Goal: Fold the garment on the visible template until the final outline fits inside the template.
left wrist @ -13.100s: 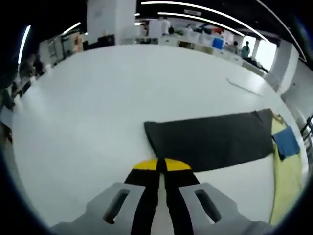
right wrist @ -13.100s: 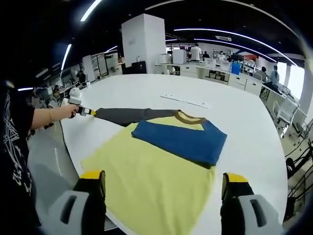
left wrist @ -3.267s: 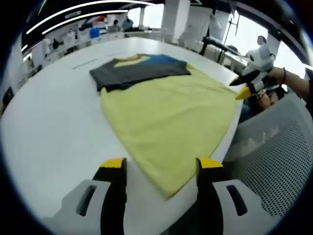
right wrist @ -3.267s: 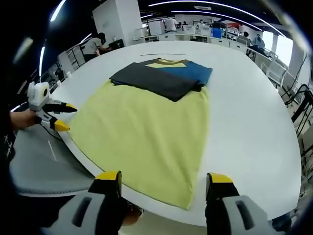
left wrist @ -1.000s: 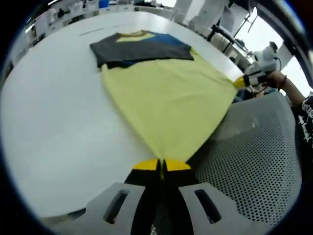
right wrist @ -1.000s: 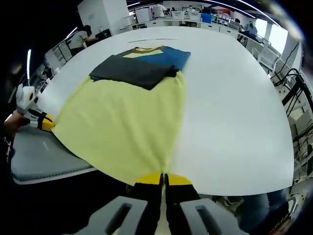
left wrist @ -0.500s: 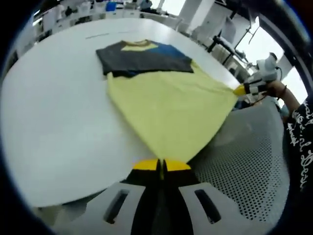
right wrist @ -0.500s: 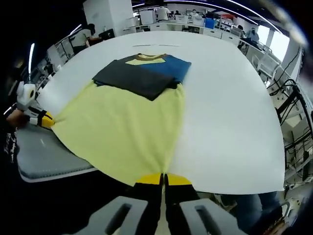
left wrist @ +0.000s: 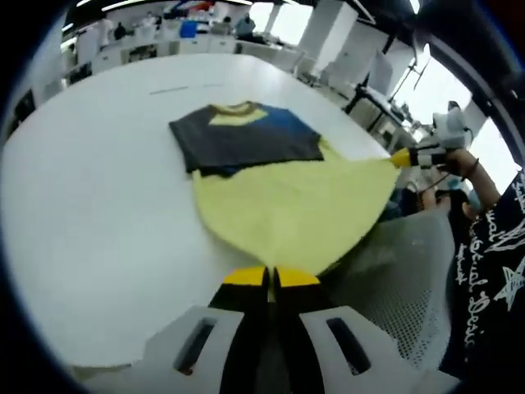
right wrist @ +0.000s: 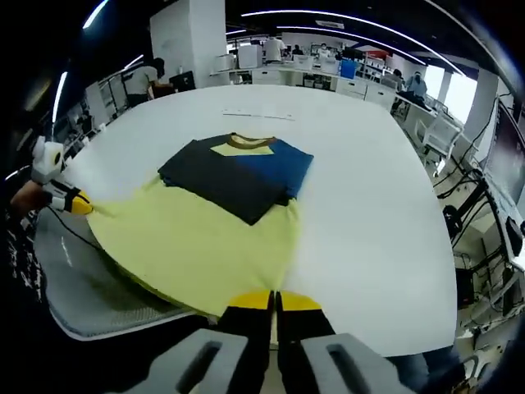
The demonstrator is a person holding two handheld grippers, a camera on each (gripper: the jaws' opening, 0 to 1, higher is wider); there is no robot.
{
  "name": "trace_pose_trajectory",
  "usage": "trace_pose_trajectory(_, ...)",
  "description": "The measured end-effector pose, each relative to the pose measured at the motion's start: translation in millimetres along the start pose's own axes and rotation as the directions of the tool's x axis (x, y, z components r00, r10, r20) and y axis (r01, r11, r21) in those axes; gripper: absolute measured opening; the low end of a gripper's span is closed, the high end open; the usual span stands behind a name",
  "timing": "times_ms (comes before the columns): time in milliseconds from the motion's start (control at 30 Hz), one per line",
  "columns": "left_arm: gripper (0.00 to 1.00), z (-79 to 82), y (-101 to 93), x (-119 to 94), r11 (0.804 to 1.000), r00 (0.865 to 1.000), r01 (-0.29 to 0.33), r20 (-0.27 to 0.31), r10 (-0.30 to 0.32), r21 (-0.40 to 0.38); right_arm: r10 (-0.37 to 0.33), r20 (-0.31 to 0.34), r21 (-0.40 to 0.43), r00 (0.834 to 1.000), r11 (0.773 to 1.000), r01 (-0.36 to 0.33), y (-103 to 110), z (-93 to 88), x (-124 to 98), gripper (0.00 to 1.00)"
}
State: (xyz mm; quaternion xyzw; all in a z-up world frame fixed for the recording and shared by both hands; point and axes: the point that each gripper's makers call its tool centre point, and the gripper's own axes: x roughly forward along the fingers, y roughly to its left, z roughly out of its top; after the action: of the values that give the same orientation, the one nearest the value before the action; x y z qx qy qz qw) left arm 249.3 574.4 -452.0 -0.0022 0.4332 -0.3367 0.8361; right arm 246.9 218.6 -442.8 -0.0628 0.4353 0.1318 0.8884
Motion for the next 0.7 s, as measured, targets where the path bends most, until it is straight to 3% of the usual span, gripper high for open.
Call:
trace_pose_trajectory(200, 0.00, 17.8, 11.6, -3, 0.999, 0.999, -0.029, 0.044, 0.029, 0.013, 0.016, 0.024, -0.018, 1.000, 1.000, -0.016, -1, 12.0, 1, 0.00)
trace_pose_trajectory(500, 0.00, 40.5, 18.3, -5, 0.999, 0.996, -0.044, 0.082, 0.041, 0.028, 0.021, 0.083, -0.063, 0.996, 0.998, -0.016, -1, 45.8, -6, 0.00)
trace_pose_trajectory(700, 0.00, 64.5, 19.8, -11, 0.998, 0.990, -0.056, 0.133, 0.051, 0.033, 0.017, 0.120, -0.106, 0.993, 0.994, -0.004, -3, 70.4, -8, 0.00)
